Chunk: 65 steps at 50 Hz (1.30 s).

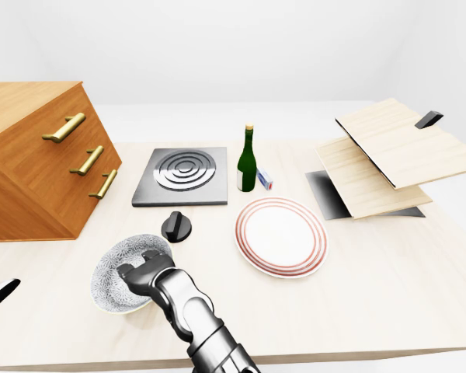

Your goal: Pick up the akita bowl and put it on the plate.

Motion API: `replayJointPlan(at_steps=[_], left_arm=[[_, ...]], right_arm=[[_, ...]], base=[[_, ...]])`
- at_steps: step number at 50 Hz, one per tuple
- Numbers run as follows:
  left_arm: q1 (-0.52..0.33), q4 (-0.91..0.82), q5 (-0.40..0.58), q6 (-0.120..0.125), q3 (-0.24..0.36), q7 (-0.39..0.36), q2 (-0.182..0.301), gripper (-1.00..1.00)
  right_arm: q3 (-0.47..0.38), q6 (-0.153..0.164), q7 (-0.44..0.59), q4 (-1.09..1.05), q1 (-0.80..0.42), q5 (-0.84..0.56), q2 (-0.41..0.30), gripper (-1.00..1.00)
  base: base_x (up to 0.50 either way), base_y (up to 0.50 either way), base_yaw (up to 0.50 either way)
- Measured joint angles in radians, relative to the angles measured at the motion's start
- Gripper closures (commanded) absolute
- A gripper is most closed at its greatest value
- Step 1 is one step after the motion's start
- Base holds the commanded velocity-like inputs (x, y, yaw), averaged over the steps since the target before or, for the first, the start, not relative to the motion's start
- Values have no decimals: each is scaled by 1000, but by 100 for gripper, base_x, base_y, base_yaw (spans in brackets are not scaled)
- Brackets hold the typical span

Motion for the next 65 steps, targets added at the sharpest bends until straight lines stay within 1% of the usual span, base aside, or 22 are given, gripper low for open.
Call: replayJointPlan(at_steps=[14,15,32,41,59,65], left_arm=[[1,-3,0,1,1,0,-1,-100],[1,-3,0,2,1,0,-1,-100],[-1,-3,0,3,1,3,0,-100],[-1,-2,-1,2,0,4,1,-100],[-1,-3,-3,4,2,6,1,-100],[2,-2,-4,1,3,3,-1,-100]], right_arm=[[1,0,0,7,5,0,0,-100],[1,0,0,8,5,0,0,100],[-1,0,0,-3,-1,22,0,100],[2,3,0,-7,1,21,0,100],[4,0,0,-23,5,12,0,100],[3,2,0,-37,3,26,-3,100]], base=[[0,0,0],[0,0,0],[0,0,0],[0,0,0],[0,0,0],[0,0,0]])
